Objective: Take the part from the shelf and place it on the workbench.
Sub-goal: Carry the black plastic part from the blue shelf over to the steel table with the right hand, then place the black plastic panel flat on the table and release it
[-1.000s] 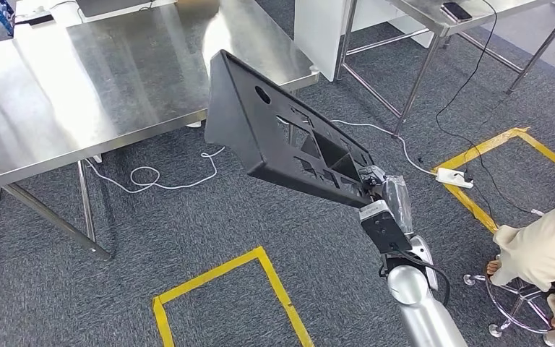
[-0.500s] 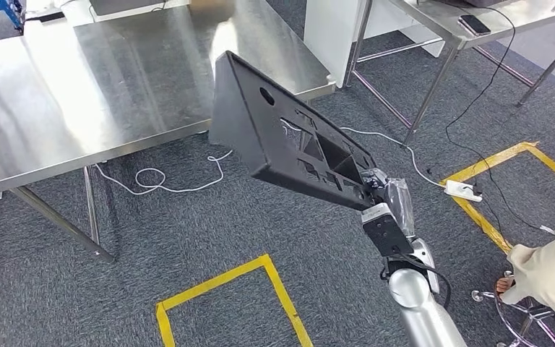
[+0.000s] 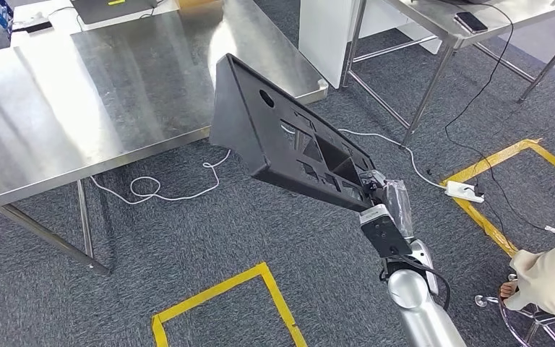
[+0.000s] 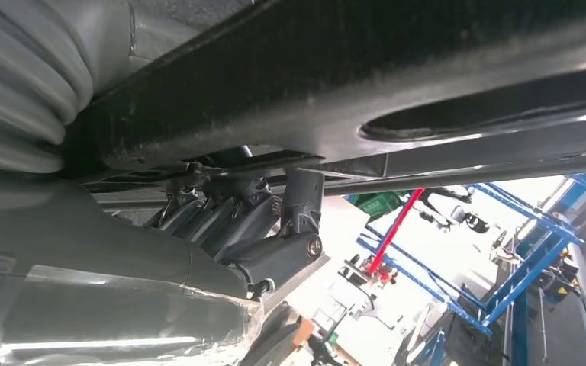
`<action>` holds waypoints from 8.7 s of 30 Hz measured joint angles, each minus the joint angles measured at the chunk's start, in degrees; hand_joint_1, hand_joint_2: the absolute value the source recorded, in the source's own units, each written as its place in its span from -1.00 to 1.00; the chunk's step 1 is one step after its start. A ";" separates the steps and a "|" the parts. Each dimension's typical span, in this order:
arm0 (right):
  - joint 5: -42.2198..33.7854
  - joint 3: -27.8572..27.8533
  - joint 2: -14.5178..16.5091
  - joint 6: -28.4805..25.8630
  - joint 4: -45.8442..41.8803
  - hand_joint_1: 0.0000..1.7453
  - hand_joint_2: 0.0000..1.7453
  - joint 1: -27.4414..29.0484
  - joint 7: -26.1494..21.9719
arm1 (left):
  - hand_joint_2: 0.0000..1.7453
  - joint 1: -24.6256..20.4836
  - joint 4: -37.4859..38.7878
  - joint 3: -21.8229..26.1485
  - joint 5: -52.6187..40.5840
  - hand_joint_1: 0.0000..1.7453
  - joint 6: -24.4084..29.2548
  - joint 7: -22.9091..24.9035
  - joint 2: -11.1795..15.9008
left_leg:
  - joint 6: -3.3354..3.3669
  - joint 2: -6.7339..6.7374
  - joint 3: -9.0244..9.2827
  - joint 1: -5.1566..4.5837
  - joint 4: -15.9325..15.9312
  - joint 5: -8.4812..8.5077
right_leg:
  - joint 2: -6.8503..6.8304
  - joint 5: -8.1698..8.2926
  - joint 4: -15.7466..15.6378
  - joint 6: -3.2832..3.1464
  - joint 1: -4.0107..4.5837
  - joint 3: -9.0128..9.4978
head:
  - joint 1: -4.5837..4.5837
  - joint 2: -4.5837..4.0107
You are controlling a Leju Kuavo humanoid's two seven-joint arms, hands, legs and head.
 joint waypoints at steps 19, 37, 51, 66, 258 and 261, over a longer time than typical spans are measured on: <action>0.21 -0.81 -0.24 -0.74 -1.49 1.00 1.00 1.74 0.02 | 1.00 -0.11 -0.02 -0.05 -1.36 -1.00 -0.71 -0.35 0.26 | 2.18 -0.62 7.34 -1.61 -6.52 -2.71 | -0.12 3.07 0.20 1.34 0.91 -3.55 | 0.05 0.00; 1.23 -1.69 0.14 -1.03 -4.43 1.00 1.00 3.77 0.15 | 1.00 -0.21 -0.04 -0.23 -1.84 -1.00 -1.19 -0.38 0.72 | 1.87 0.04 3.18 -0.52 -6.24 1.03 | 0.08 -1.79 0.07 1.65 0.69 1.18 | -0.38 0.00; 0.96 -2.27 0.33 0.26 -4.10 1.00 1.00 2.22 0.02 | 1.00 -0.30 -0.05 -0.23 -1.92 -1.00 -1.23 -0.76 0.80 | 1.64 -0.62 8.58 -1.25 -6.67 -4.04 | -0.03 3.30 0.03 0.67 0.92 -3.63 | 0.06 0.00; 0.28 -2.26 0.69 0.75 -2.93 1.00 1.00 0.63 -0.32 | 1.00 -0.25 -0.04 -0.25 -2.08 -1.00 -1.57 -0.98 0.85 | 1.23 0.00 2.63 -0.58 -5.22 0.42 | 0.31 -1.59 -0.85 1.28 0.84 1.78 | -0.47 0.00; 9.87 -3.34 3.70 -0.97 9.93 1.00 1.00 -6.22 1.26 | 1.00 -1.30 -0.02 4.27 -2.19 -1.00 -1.15 -2.03 0.85 | 3.26 -0.30 3.58 -0.41 -6.73 1.13 | -0.40 -3.85 13.29 2.03 0.64 -8.49 | 0.45 0.00; 10.14 -3.36 3.48 -1.01 9.97 1.00 1.00 -6.33 1.26 | 1.00 -1.29 -0.02 4.28 -2.23 -1.00 -1.20 -2.06 0.79 | 2.42 -0.68 3.81 -0.58 -6.36 0.59 | -0.36 0.72 2.31 2.93 0.10 -3.34 | 0.43 0.00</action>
